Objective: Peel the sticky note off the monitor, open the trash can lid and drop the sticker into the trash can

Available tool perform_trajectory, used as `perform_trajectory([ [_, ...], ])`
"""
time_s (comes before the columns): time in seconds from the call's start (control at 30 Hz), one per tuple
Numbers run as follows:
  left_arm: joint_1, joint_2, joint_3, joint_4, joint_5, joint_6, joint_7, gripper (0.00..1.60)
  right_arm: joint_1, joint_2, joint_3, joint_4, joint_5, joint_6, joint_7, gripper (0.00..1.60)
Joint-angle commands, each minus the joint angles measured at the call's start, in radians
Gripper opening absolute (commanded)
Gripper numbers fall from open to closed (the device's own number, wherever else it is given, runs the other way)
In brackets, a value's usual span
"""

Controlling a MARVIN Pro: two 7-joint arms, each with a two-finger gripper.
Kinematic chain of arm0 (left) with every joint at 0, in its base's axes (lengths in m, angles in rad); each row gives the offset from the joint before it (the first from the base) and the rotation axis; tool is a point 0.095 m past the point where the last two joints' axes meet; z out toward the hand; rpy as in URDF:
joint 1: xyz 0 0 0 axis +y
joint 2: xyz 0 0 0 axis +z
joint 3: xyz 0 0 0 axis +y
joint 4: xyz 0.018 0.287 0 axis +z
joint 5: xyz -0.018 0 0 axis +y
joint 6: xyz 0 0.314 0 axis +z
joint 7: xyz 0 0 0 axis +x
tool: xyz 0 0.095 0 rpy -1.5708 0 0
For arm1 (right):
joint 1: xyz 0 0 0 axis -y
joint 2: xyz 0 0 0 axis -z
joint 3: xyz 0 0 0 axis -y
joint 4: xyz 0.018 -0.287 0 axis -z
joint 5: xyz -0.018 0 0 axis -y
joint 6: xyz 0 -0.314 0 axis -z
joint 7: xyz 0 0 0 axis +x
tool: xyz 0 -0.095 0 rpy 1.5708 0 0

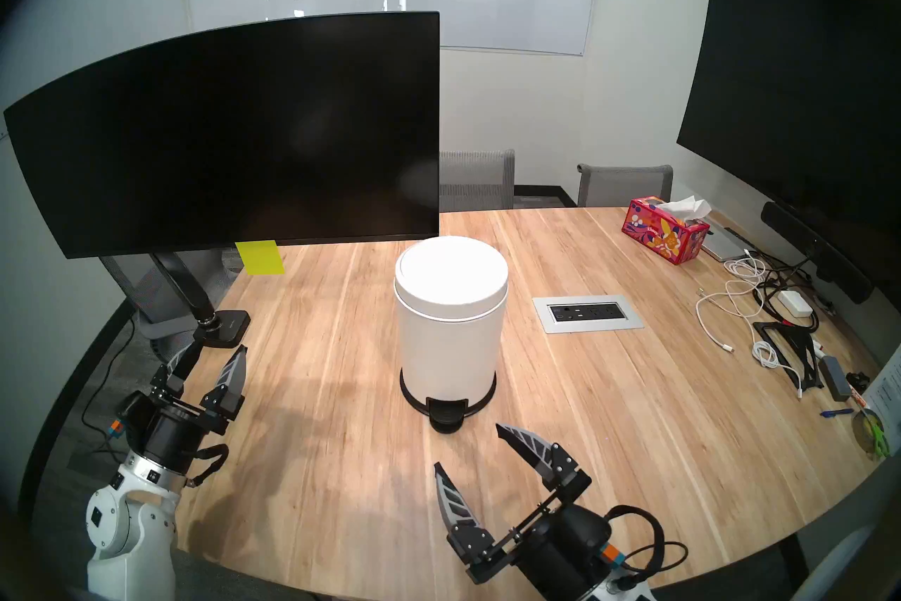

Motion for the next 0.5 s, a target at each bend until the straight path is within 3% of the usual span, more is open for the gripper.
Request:
perform_trajectory([
  [0.0,-0.132,0.077,-0.003,0.050,-0.047,0.008,0.020,1.60,-0.012,-0.001,0.008,-0.028,0.014,-0.015,0.003,1.60],
  [0.1,-0.140,0.131,0.009,0.071,-0.086,0.010,0.036,1.60,-0.017,-0.003,0.013,-0.032,0.018,-0.019,0.007,1.60],
  [0.47,-0.271,0.226,0.042,0.206,-0.139,0.022,-0.001,1.60,-0.029,-0.010,0.027,-0.040,0.028,-0.030,0.015,1.60],
])
